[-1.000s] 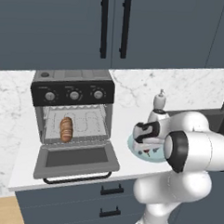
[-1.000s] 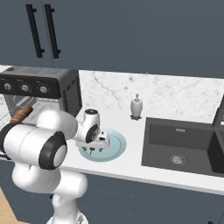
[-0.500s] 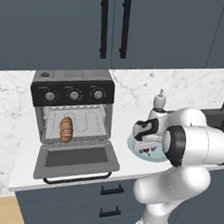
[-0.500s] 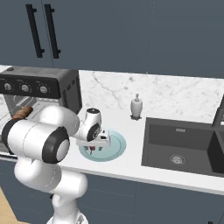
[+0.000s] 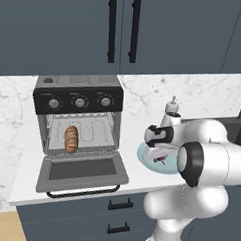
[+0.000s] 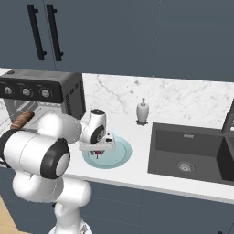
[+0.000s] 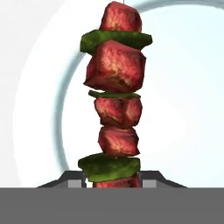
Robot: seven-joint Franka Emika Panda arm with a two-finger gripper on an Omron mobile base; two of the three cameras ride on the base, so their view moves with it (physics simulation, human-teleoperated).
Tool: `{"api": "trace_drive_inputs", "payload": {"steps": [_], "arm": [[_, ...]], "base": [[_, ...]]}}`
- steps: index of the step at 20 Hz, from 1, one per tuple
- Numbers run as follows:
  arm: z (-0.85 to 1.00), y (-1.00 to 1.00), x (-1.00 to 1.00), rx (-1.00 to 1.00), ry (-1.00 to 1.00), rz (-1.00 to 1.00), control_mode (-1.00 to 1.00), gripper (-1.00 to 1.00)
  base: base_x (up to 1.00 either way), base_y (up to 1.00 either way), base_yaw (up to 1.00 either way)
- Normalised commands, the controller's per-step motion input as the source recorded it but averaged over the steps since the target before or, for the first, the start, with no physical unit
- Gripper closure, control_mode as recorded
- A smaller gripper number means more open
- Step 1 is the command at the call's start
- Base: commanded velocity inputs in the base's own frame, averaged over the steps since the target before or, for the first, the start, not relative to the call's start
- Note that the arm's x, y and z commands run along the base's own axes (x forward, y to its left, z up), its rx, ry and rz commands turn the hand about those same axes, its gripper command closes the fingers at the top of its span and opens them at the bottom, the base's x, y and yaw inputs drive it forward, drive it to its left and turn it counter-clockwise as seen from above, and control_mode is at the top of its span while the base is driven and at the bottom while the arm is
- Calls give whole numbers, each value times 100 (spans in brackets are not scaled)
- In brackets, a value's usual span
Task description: Pick up the kebab skewer and baguette bread, and place them inside the toaster oven. Close the toaster oven door and start by setting the timer.
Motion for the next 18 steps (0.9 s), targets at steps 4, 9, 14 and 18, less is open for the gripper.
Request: {"api": "trace_drive_inputs", "payload": {"steps": [4,9,14,18], "arm": [[100,50,-87,0,0,8,-100,100],[61,100,-75,1,0,0,-100,100],[62,100,-13,1,0,-1,-100,100],[55,100,17,0,0,-7,-100,100]], "base": [[0,0,0],[0,0,0],[0,0,0],[0,0,0]]}}
